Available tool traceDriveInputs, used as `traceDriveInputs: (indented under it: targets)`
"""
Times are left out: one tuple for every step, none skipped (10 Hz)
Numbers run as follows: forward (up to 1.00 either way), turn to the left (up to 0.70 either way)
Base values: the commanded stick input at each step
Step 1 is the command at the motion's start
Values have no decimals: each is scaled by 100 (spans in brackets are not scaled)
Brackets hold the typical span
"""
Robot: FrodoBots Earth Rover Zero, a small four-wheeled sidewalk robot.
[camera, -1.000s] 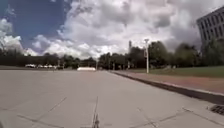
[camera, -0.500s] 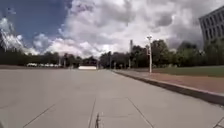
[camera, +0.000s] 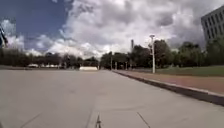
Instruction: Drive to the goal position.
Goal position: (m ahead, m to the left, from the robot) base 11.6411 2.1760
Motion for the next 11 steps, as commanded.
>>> traceDriveInputs:
  targets:
    - [100, 0]
    - [100, 0]
    - [100, 0]
    - [100, 0]
    - [100, 0]
    - [100, 0]
    - [100, 0]
    - [100, 0]
    - [100, 0]
    - [100, 0]
    - [100, 0]
